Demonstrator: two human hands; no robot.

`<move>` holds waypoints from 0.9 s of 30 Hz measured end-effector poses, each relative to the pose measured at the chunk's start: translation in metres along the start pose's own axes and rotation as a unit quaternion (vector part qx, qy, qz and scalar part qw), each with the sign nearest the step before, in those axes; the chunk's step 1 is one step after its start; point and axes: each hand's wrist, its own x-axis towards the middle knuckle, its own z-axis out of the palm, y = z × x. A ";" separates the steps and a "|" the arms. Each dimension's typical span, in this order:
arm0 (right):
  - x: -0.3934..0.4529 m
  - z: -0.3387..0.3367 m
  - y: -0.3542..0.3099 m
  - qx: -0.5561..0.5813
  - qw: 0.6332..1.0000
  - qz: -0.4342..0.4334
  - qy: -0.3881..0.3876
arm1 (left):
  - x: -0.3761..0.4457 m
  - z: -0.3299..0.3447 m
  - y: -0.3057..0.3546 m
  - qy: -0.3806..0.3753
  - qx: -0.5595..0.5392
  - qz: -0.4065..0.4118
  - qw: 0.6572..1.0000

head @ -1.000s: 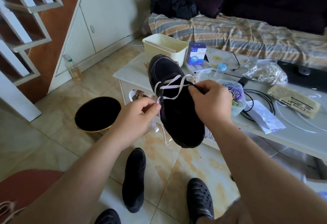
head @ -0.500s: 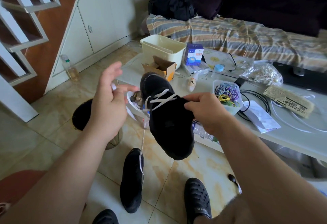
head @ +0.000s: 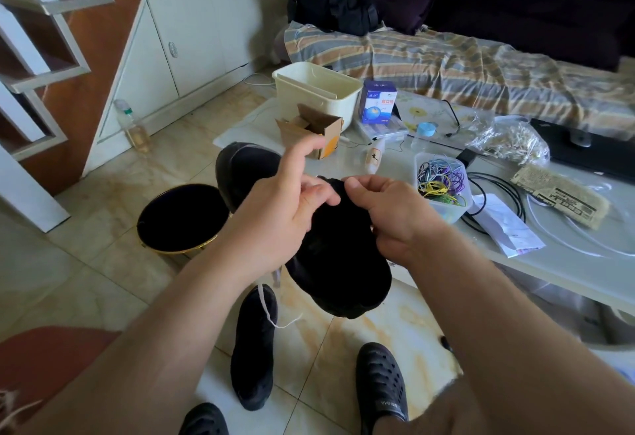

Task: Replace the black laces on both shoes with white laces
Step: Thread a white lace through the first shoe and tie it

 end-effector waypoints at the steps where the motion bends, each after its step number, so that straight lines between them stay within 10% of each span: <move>1: -0.001 0.000 0.001 -0.002 1.000 0.003 0.000 | 0.000 0.000 -0.001 -0.013 0.002 -0.005 1.000; 27: -0.005 -0.007 -0.003 0.070 0.988 0.038 -0.134 | 0.003 -0.005 -0.005 0.125 -0.033 -0.089 0.988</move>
